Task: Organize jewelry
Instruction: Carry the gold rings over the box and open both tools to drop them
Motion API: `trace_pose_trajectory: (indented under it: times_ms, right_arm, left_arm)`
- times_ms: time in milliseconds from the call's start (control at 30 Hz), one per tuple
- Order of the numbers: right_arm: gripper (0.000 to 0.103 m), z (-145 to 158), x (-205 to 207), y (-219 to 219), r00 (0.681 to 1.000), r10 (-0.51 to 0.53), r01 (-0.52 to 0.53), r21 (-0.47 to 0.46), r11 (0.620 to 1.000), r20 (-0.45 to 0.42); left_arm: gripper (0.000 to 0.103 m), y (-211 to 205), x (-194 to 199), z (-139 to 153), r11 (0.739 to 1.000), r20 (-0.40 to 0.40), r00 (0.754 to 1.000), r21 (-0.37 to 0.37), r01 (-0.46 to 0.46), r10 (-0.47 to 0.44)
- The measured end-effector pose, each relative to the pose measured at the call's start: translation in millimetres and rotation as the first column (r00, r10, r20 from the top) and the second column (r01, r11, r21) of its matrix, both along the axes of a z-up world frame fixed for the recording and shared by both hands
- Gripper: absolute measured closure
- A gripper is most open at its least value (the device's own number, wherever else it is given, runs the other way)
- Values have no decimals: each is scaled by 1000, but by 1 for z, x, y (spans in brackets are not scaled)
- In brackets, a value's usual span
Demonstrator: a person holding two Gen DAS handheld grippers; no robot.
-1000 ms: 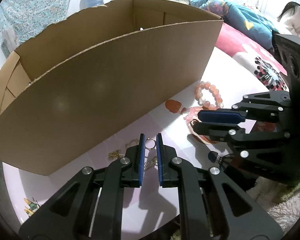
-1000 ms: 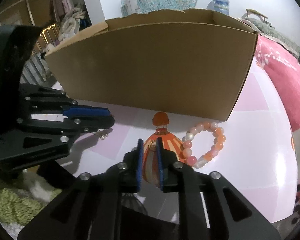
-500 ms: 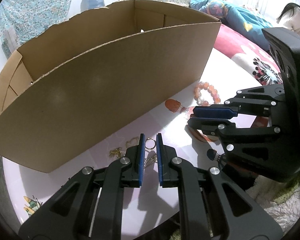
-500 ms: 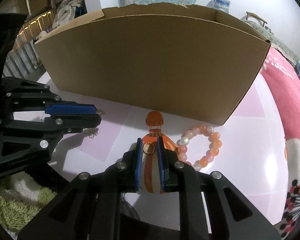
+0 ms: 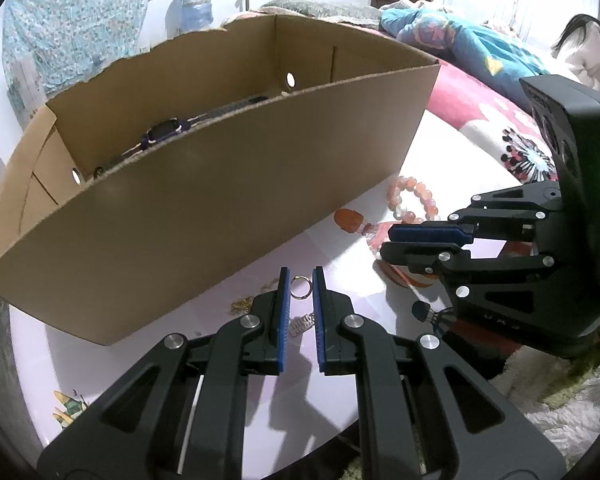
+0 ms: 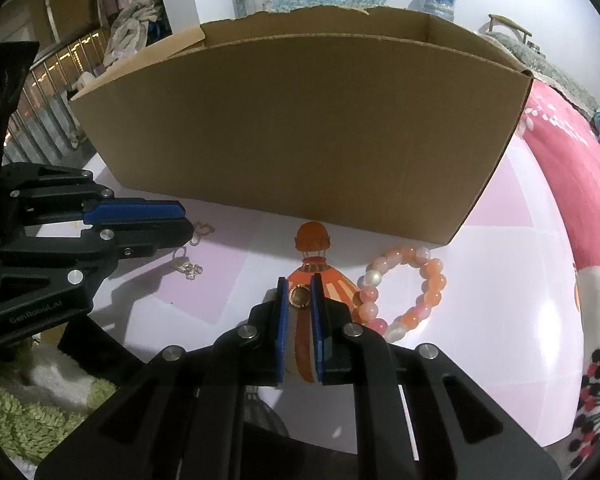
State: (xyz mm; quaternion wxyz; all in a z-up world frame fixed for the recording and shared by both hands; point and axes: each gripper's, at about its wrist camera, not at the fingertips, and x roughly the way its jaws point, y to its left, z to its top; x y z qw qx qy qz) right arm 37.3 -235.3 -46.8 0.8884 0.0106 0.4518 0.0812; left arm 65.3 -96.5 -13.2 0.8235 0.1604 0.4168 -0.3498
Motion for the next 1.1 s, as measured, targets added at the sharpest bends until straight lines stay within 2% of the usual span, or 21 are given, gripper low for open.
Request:
trace_pose_trajectory:
  times_ms: [167, 333, 500, 567, 633, 700, 767, 833, 900, 967, 1033, 1100]
  right_arm:
    - [92, 24, -11, -3, 999, 18, -18, 15, 1000, 46]
    - [92, 78, -21, -10, 987, 67, -78, 67, 995, 146]
    - [92, 128, 3, -14, 961, 104, -131, 89, 987, 257]
    - [92, 136, 28, -19, 958, 114, -143, 94, 985, 262]
    - [92, 134, 60, -21, 970, 128, -152, 103, 983, 206]
    - [92, 128, 89, -21, 982, 136, -151, 109, 982, 131]
    - [92, 115, 128, -22, 989, 148, -146, 127, 981, -1]
    - [92, 99, 162, -23, 980, 162, -142, 157, 977, -118]
    - [92, 84, 189, -21, 964, 166, -133, 163, 978, -208]
    - [92, 72, 204, -18, 952, 154, -123, 130, 984, -263]
    - [92, 66, 217, -16, 946, 146, -118, 113, 987, -290]
    - [92, 60, 225, -16, 943, 126, -101, 97, 990, -308]
  left_arm:
    - [93, 6, -2, 19, 998, 13, 1000, -49, 25, -25]
    - [93, 17, -4, 64, 985, 56, 996, -154, 77, -70]
    - [93, 25, 13, 110, 971, 146, 986, -215, 106, -75]
    - [93, 21, 33, 115, 976, 127, 991, -205, 74, -48]
    - [93, 15, 67, 110, 982, 64, 998, -189, 19, -7]
    - [93, 10, 100, 101, 982, -39, 999, -190, -16, 9]
    - [93, 5, 135, 87, 982, -151, 988, -178, -61, 34]
    - [93, -3, 163, 74, 985, -240, 970, -154, -74, 36]
    - [93, -14, 184, 62, 991, -282, 957, -84, -100, 73]
    - [93, -23, 194, 53, 994, -289, 954, -48, -95, 77]
    - [93, -31, 205, 42, 994, -348, 934, -36, -99, 80]
    - [93, -36, 214, 35, 993, -366, 925, -10, -120, 108]
